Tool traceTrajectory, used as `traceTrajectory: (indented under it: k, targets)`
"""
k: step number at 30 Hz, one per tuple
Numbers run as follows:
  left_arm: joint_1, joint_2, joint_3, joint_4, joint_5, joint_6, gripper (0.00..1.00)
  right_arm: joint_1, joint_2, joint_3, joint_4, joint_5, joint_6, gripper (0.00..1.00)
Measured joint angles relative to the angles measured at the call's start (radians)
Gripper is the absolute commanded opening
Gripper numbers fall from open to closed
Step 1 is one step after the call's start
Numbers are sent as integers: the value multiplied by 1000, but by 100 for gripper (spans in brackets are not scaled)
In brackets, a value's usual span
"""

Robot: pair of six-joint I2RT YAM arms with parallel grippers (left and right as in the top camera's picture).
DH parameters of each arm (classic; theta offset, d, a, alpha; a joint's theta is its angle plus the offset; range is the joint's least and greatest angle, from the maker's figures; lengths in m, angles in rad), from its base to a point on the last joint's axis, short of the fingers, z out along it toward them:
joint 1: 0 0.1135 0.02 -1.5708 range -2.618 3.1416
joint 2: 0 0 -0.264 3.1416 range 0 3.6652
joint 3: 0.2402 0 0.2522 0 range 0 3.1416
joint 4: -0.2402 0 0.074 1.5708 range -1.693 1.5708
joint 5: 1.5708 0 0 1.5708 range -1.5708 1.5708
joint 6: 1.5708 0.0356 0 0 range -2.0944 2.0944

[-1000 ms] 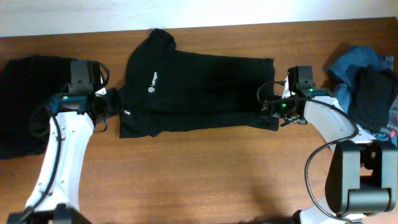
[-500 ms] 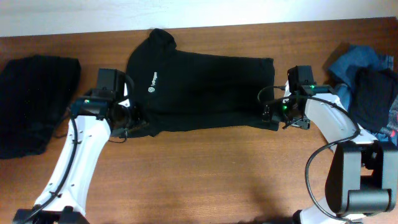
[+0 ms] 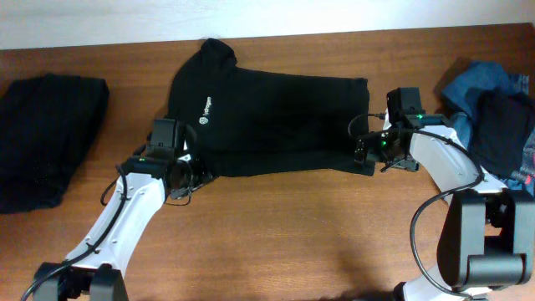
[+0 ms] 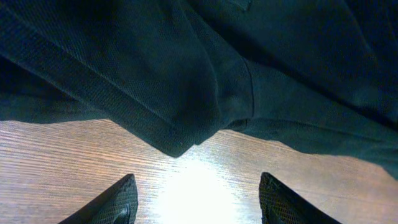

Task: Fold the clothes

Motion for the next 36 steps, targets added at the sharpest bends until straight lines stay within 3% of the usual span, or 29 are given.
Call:
traceTrajectory:
  k: [11,20,29,31,34,36]
  targets:
    - [0,0,-9,51,-46,-26,62,0,1,-7,13,0,0,99]
    - [0,23,-9,78,-77,-117,50,0,1,-7,15,0,0,99]
    - [0,129,-12,126,-80,-188,48,0,1,-7,16,0,0,99]
    - [0,144,-13,155,-80,-199,40,0,1,-7,17,0,0,99]
    - [0,151,-14,205,-79,-214,13,0,1,-7,17,0,0,99]
    - [0,151,-14,246,-72,-215,8,0,1,-7,17,0,0,99]
